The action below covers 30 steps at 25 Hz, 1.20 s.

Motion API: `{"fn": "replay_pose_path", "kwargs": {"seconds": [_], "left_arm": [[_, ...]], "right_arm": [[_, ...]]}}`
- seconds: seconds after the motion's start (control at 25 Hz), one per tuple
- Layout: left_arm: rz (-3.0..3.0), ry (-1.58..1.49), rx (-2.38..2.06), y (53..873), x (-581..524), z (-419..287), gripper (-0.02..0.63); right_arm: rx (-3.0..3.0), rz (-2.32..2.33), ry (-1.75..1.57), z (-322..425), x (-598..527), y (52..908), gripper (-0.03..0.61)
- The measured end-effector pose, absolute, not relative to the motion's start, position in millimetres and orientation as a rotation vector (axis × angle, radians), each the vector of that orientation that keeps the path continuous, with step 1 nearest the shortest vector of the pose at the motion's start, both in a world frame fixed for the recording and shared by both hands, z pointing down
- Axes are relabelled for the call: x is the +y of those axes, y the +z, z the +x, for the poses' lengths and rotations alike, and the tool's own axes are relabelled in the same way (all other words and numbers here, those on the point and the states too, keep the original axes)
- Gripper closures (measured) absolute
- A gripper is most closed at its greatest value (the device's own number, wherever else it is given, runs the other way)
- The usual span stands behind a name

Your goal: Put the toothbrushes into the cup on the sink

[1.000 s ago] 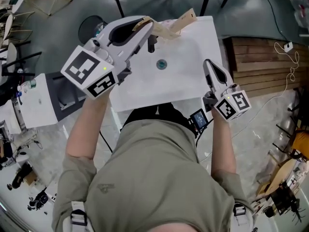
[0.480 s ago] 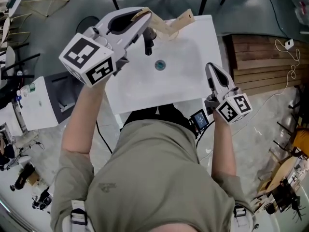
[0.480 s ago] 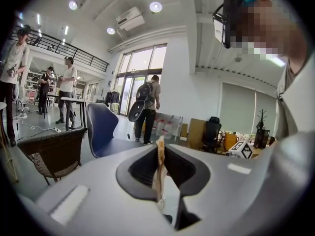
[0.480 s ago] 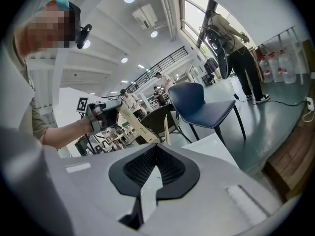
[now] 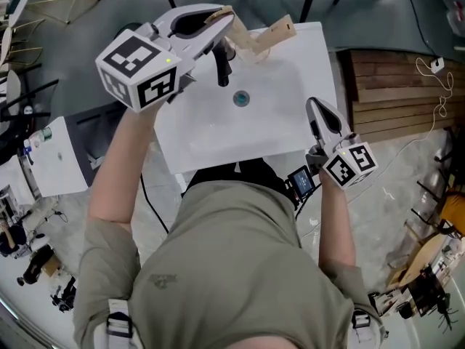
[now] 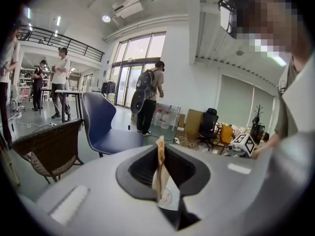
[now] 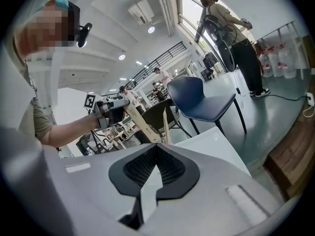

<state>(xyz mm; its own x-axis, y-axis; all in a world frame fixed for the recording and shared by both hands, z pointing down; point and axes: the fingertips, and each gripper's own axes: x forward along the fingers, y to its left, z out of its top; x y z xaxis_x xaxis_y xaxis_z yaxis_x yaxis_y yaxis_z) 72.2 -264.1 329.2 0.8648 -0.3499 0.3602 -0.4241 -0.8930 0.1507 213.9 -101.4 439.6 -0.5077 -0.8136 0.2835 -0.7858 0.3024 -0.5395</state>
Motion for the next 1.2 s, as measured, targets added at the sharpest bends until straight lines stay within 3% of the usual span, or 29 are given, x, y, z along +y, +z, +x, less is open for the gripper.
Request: {"fn": "replay_pose_path", "kwargs": {"seconds": [1.2], "left_arm": [[2.708,0.686,-0.407,416,-304,93,0.572]], "right_arm": [[2.463,-1.528,-1.151,196,-95,477,0.568]]}}
